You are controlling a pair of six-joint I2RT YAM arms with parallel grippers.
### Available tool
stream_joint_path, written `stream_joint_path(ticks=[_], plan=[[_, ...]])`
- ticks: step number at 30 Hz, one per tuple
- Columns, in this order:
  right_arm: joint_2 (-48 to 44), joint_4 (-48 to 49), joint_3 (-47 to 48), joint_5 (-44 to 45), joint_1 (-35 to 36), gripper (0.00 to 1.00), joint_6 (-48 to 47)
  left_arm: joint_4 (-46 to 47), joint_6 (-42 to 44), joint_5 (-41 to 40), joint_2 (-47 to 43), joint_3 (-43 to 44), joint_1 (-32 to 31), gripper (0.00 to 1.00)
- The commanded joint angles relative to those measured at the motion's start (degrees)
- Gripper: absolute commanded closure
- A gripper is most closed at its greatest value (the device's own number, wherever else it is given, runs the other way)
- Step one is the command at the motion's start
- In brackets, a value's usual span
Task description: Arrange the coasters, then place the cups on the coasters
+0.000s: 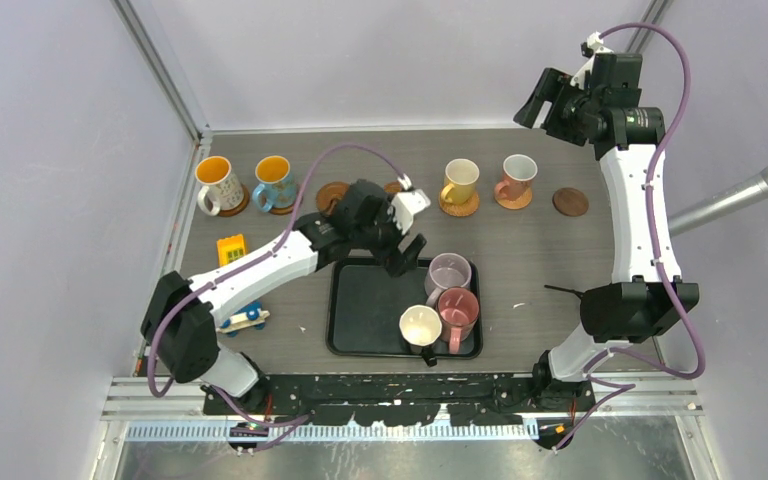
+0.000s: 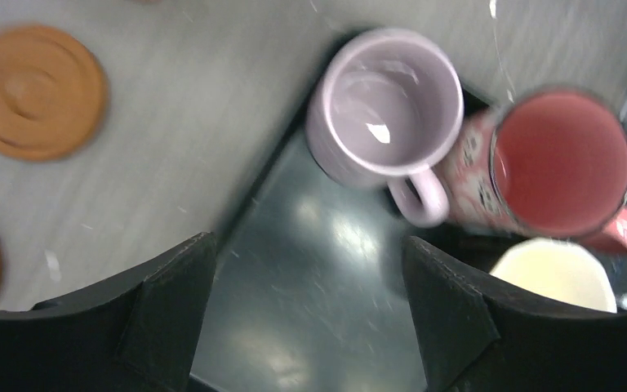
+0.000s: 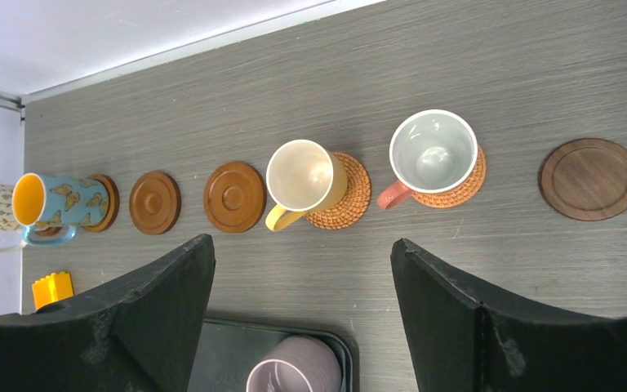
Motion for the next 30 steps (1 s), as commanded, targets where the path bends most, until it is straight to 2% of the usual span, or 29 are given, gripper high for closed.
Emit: stream_joint_path(ticks=[1,4,13,21,26,30], plan=[[-2.4,1.2,0.3,-1.3,0.0,0.17,0.5,-3.6,-0.9,4.7,-0.4,-3.8,-1.4,0.17],[-2.2,1.1,0.2,-1.2,0.2,0.17,0.9,-3.5,-3.4,5.9,2.7,-3.2,-1.5,0.18],[-3.4,1.2,-1.4,-0.4,0.4,0.17,0.6,0.3,-5.9,4.6,9.9,-0.8,-6.3,0.13],[-4.0,1.2,-1.8,-0.1,0.4,0.17,0.9,1.4,-8.9,3.0,14.8,2.4,-6.8,0.18],[-4.1,1.2,-1.8,0.0,0.4,0.17,0.5,0.9,-9.1,-2.1,15.6,2.9,-6.6,0.26],[-4.3,1.1,-2.0,0.0,0.4,0.17,0.4,0.1,-7.3,-4.4,13.6,1.2,-5.0,0.36]])
